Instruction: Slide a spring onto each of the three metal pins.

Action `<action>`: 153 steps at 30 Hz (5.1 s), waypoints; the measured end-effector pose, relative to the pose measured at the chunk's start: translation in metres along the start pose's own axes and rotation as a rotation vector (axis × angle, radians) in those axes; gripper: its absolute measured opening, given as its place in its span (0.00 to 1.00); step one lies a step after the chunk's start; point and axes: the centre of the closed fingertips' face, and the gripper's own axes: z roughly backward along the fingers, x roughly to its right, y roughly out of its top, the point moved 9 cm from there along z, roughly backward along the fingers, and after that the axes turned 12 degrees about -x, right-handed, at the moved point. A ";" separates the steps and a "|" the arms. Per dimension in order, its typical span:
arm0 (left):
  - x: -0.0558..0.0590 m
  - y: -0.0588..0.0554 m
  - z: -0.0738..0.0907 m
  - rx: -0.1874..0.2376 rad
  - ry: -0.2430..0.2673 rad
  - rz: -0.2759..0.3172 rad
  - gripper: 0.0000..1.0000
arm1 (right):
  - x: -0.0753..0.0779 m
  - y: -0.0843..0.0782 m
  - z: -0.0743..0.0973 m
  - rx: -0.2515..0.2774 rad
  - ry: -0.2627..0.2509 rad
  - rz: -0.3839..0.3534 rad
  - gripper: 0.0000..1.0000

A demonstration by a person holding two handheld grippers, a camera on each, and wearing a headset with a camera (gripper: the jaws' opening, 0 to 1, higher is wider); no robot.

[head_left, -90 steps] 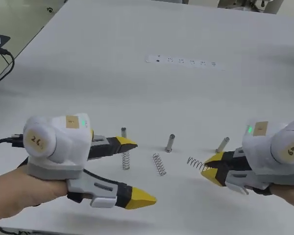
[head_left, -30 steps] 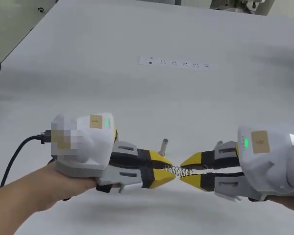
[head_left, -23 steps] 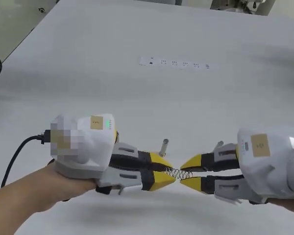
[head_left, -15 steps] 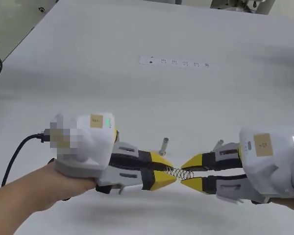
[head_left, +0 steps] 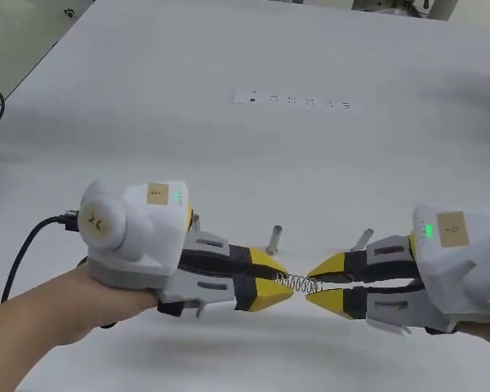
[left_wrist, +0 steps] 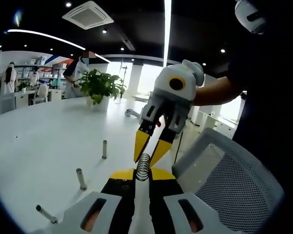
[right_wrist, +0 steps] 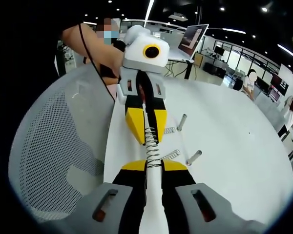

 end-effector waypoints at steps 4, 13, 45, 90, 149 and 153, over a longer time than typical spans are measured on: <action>-0.002 -0.002 0.000 0.003 -0.005 0.013 0.02 | 0.001 0.002 0.003 0.013 0.006 -0.016 0.07; -0.005 -0.002 0.000 0.028 -0.008 0.027 0.02 | 0.004 0.007 0.011 0.023 0.009 -0.035 0.07; -0.003 -0.008 -0.013 -0.082 0.018 -0.077 0.01 | -0.002 0.041 0.011 0.070 0.052 -0.012 0.06; -0.012 -0.004 0.000 -0.048 0.097 -0.067 0.07 | 0.010 0.056 0.002 0.041 0.012 0.038 0.06; -0.033 -0.059 0.072 -0.095 0.432 0.091 0.95 | 0.025 0.028 0.019 0.023 -0.096 -0.029 0.06; -0.033 -0.061 0.073 -0.105 0.442 0.096 0.98 | 0.026 0.023 0.021 0.015 -0.108 -0.033 0.06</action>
